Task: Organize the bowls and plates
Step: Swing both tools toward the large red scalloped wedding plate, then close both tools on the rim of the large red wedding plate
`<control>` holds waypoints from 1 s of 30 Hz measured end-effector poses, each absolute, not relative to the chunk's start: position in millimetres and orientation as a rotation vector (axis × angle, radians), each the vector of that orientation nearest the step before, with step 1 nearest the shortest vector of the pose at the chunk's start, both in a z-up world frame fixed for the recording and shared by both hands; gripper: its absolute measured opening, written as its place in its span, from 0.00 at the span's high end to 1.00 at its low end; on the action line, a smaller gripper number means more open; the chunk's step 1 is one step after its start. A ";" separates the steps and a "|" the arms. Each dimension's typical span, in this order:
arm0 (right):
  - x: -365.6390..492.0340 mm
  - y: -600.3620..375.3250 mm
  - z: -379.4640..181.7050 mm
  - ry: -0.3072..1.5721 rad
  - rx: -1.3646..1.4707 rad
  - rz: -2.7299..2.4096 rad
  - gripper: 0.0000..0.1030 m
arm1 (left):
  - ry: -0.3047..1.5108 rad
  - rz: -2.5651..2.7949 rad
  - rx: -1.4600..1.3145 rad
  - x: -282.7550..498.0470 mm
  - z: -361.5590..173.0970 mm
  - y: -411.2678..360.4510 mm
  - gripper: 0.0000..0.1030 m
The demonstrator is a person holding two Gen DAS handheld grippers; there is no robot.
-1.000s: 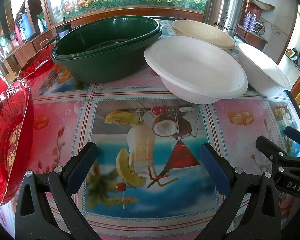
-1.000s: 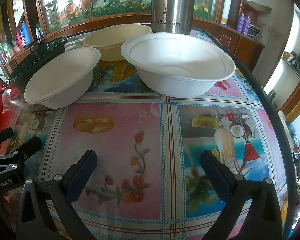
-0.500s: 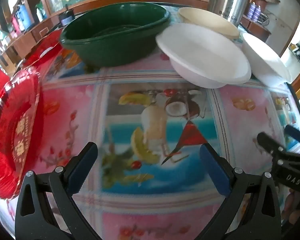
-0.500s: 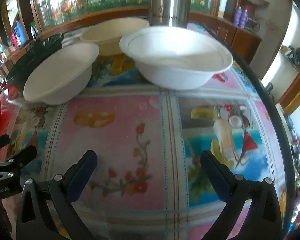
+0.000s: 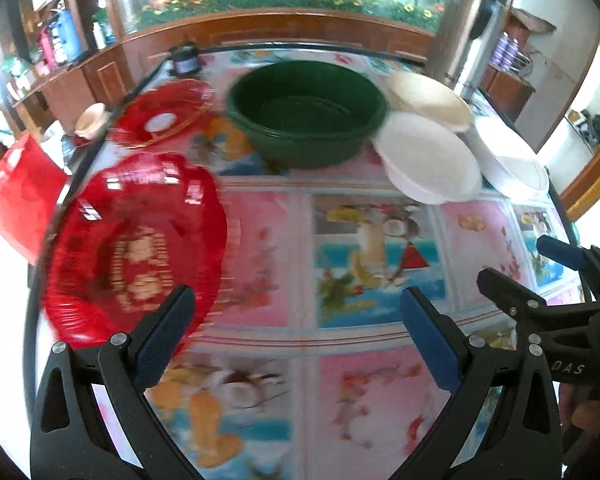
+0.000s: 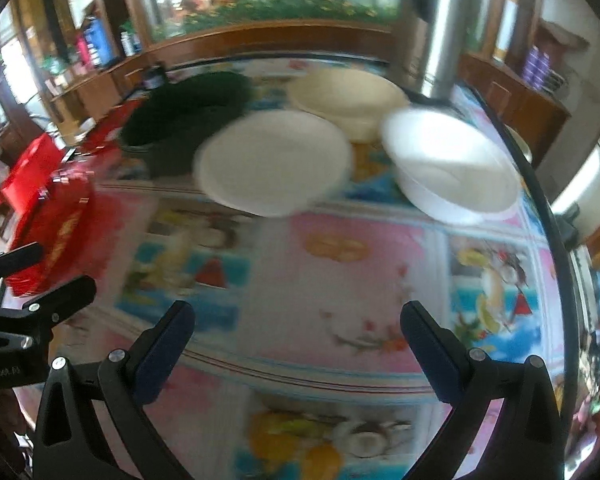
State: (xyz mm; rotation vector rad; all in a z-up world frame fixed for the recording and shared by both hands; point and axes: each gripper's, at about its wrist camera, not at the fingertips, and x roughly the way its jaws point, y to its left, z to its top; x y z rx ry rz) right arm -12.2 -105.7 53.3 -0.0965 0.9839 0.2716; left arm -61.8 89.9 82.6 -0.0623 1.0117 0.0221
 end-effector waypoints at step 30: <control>24.5 56.1 52.7 1.050 -0.148 0.478 0.01 | 1.028 0.217 -0.148 -45.1 63.6 259.8 0.00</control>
